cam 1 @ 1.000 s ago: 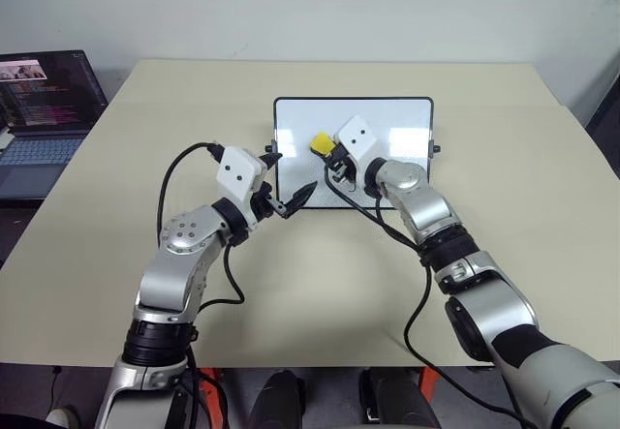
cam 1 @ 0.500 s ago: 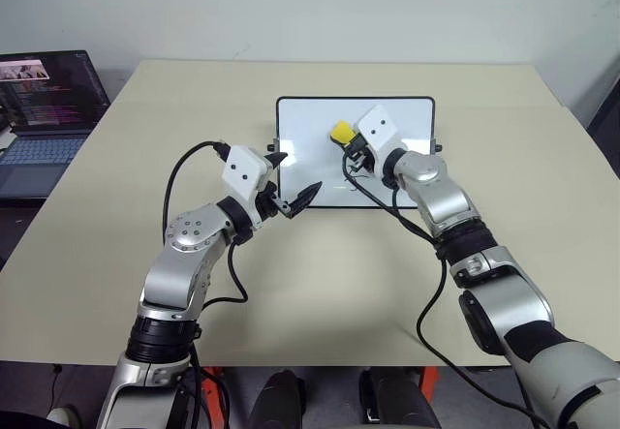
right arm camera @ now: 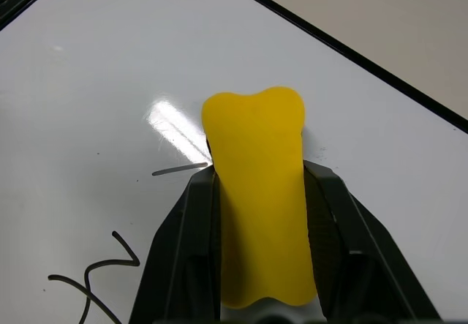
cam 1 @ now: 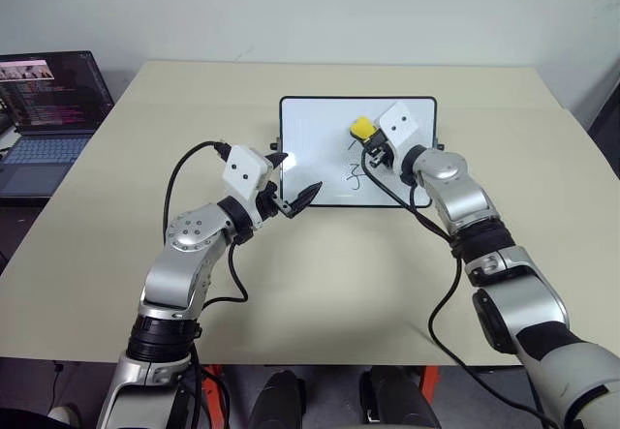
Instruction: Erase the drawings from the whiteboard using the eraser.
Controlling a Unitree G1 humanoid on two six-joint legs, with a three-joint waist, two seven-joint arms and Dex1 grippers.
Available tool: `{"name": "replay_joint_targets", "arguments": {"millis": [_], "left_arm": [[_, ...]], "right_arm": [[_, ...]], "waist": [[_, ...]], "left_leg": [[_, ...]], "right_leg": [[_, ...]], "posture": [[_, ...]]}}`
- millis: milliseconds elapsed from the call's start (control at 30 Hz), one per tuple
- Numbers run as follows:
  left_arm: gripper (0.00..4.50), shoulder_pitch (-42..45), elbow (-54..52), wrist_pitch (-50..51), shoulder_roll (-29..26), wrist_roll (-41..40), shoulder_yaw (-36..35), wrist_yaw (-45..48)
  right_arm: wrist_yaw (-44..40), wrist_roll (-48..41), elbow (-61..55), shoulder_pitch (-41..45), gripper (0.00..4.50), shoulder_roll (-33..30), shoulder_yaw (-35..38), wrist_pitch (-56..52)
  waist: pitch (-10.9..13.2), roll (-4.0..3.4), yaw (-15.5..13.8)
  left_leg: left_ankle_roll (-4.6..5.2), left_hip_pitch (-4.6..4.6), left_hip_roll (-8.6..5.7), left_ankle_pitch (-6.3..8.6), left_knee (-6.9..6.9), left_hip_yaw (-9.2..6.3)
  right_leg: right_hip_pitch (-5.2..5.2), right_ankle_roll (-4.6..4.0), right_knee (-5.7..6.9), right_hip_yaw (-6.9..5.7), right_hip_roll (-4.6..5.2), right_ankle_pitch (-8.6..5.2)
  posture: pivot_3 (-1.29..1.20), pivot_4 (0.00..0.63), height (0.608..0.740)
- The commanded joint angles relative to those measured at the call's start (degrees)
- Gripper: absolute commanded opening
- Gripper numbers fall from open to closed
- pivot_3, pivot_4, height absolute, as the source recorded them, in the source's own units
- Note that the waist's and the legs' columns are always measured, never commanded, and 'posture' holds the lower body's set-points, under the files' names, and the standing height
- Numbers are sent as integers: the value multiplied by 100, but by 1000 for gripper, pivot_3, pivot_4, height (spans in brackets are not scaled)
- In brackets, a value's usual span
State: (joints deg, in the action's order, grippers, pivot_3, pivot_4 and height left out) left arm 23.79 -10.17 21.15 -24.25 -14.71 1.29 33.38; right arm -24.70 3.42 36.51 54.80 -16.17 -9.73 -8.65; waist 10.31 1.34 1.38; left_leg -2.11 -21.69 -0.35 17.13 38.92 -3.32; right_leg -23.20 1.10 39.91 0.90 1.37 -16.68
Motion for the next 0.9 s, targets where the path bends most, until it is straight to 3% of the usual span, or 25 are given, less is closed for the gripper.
{"name": "replay_joint_targets", "arguments": {"millis": [33,400,900], "left_arm": [[4500,123,-79,-85,25,-18,-8,38],[4500,163,-16,-107,2,-27,-6,76],[4500,162,-10,-133,46,12,-6,71]], "right_arm": [[168,79,98,-199,1192,-297,260,-220],[87,21,-416,-337,1192,-409,380,-536],[-474,-50,-1495,234,1192,220,-48,-873]], "waist": [[0,0,-4],[0,1,-4],[2,-3,48]], "left_leg": [[0,0,0,0,0,0],[1,0,-1,-1,0,0],[1,-20,6,0,-16,4]], "right_leg": [[0,0,0,0,0,0],[1,1,-1,1,0,1],[-24,1,-19,3,-3,0]], "posture": [[0,150,740],[0,150,740],[0,150,740]]}}
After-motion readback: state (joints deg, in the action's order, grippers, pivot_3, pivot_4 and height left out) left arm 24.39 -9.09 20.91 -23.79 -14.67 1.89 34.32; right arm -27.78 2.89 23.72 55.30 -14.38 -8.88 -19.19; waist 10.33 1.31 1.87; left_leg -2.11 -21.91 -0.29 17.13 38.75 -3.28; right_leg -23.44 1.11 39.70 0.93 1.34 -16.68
